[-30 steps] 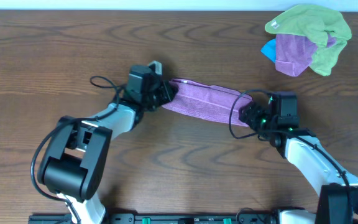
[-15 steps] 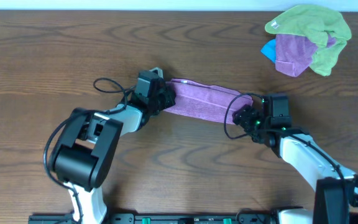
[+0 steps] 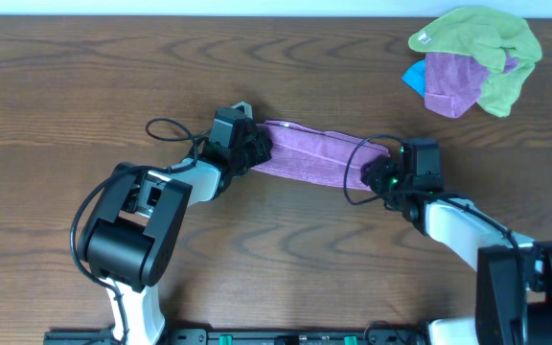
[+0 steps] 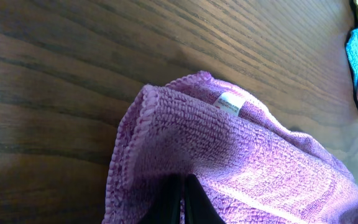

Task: Fold the cloth
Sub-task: 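Move the right gripper toward the left gripper, folding the strip in half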

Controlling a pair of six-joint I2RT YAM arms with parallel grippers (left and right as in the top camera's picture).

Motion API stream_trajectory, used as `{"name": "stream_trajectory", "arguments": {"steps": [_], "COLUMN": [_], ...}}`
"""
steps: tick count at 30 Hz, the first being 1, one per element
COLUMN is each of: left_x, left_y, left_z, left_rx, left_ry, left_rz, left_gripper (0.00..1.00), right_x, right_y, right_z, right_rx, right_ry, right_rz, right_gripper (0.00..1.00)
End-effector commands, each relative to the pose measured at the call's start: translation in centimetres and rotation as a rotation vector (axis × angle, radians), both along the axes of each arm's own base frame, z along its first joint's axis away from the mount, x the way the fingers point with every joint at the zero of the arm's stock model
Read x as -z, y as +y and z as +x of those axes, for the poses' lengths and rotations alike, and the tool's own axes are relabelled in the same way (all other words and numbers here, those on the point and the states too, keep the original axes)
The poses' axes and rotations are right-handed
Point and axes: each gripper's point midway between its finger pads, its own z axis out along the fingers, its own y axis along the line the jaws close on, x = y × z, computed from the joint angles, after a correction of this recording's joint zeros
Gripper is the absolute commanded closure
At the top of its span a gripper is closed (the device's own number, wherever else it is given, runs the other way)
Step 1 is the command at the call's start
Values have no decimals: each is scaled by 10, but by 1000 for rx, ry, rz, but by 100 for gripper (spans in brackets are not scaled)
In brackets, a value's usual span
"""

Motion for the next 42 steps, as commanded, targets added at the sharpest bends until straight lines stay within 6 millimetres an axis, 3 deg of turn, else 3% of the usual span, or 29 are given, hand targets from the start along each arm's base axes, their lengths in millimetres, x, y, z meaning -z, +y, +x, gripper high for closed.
{"name": "stream_trajectory", "arguments": {"steps": [1, 5, 9, 18, 24, 33, 42], "left_x": [8, 9, 10, 10, 10, 2, -4], "left_y": [3, 3, 4, 3, 2, -3, 0], "left_z": [3, 2, 1, 1, 0, 5, 7], "left_rx": [-13, -10, -8, -8, -3, 13, 16], "left_ry": [10, 17, 23, 22, 23, 10, 7], "left_rz": [18, 23, 28, 27, 21, 0, -23], "left_gripper": [94, 94, 94, 94, 94, 94, 94], "right_x": [16, 4, -14, -81, -106, -116, -98], "right_y": [-6, -5, 2, 41, 64, 104, 143], "right_z": [-7, 10, 24, 38, 46, 43, 50], "right_rx": [4, -55, -135, -383, -448, -530, -605], "right_ry": [32, -70, -171, -363, -428, -491, -475], "right_rz": [-51, -94, -113, -236, -250, -229, -212], "right_gripper": [72, 99, 99, 99, 99, 99, 99]}}
